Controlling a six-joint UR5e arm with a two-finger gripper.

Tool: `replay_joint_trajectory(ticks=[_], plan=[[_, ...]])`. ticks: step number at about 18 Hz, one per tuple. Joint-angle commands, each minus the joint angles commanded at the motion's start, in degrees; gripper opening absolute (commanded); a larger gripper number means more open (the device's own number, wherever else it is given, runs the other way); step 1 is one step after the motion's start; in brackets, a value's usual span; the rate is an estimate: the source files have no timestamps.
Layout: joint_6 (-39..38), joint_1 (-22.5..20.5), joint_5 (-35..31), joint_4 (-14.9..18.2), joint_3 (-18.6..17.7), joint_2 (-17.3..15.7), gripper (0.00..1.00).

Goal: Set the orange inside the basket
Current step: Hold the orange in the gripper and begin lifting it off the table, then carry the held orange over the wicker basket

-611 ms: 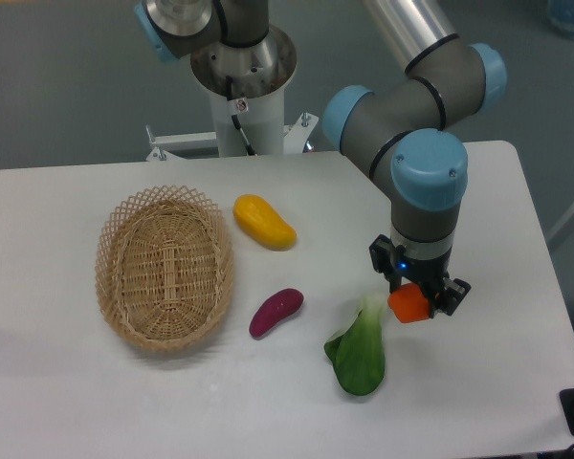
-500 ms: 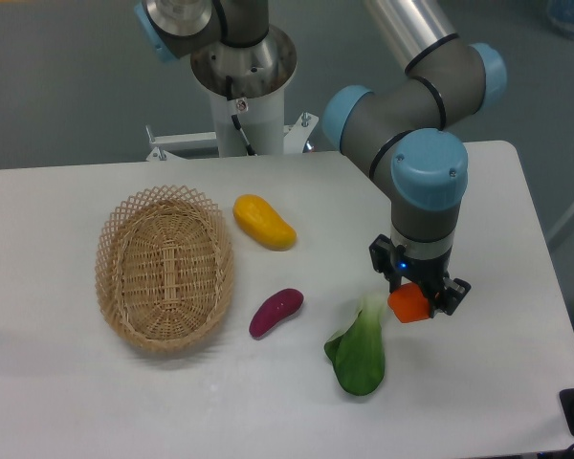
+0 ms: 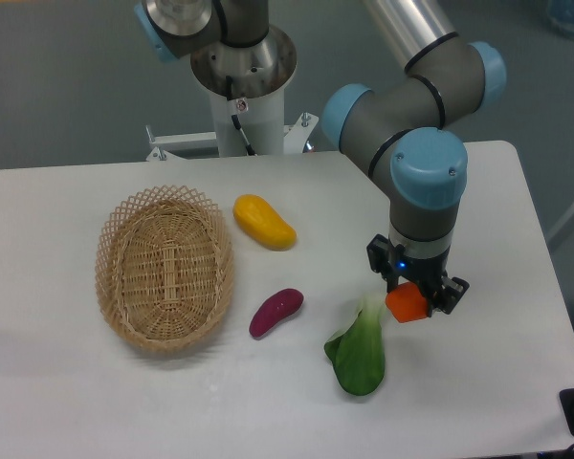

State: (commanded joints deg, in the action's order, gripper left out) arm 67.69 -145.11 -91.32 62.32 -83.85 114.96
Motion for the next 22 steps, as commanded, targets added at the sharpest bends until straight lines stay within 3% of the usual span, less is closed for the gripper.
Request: replay_joint_trajectory(ticks=[5, 9, 13, 19, 22], plan=[[-6.68, 1.76, 0.88, -0.35, -1.40, -1.14, 0.23], [-7.75, 4.22, 0.88, -0.27, -1.93, -1.67, 0.23], [-11.35, 6.94, 1.23, -0.26, -5.35, -5.26, 0.23], [-13.72, 12.82, 1.15, -0.62, -12.29, -7.29, 0.26], [-14.69, 17.13, 1.41, -0.97, -13.80, -8.08, 0.31]])
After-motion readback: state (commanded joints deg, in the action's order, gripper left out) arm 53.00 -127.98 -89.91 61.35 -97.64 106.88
